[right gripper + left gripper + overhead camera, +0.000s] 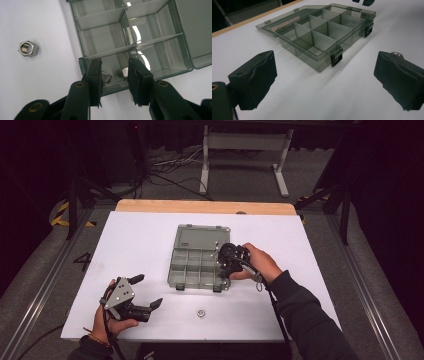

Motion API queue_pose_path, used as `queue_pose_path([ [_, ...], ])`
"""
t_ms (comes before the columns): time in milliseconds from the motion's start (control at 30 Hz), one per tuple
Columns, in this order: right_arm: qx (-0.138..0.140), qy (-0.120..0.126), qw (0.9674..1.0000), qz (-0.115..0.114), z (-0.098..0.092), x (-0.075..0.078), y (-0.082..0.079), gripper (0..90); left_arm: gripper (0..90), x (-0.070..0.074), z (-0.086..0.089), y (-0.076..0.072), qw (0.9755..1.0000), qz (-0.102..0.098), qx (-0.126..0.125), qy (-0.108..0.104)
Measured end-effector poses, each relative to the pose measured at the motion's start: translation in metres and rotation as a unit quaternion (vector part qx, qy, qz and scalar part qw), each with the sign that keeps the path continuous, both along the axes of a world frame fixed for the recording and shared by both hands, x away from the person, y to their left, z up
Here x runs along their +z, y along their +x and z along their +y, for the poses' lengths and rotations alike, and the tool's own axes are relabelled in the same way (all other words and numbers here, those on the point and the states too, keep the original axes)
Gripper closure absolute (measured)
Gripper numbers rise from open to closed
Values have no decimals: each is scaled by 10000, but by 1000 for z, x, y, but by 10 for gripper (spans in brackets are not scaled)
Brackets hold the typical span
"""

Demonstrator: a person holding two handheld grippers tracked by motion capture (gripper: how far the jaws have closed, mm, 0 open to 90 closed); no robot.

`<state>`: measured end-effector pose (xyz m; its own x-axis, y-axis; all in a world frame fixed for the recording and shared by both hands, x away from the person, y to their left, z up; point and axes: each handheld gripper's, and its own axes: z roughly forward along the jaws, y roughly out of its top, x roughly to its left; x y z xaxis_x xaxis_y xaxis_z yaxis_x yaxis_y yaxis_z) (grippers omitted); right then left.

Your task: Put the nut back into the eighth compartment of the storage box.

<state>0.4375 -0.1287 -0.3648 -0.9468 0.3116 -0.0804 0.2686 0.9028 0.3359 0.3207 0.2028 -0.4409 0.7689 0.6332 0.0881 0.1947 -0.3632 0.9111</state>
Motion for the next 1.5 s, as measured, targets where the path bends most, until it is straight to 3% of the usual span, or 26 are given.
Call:
queue_pose_path([
  [133, 68, 110, 9999, -57, -1, 6, -9, 639, 52, 0, 1, 0, 10000, 5, 11, -1],
  [400, 512, 334, 9979, -196, 5, 18, -43, 590, 51, 0, 0, 0, 10000, -2, -2, -20],
  [600, 919, 370, 9950, -111, 17, 12, -69, 577, 51, 0, -1, 1, 10000, 6, -6, 19],
  [667, 1106, 391, 9931, 25, 24, 9, -77, 568, 51, 0, -1, 1, 10000, 9, -4, 17],
  [767, 1296, 231, 9913, 80, 35, 0, -86, 544, 50, 0, -1, 1, 10000, 9, -23, 28],
  [933, 1351, -88, 9903, 306, 52, -18, -87, 509, 50, 0, 0, 0, 10000, 12, -16, 19],
  [1167, 1346, -469, 9885, 500, 71, -41, -82, 571, 49, 0, 0, 1, 10000, 31, -31, 33],
  [1500, 1381, -840, 9856, 496, 80, -59, -83, 622, 48, 0, 0, 1, 10000, 34, -37, 54],
])
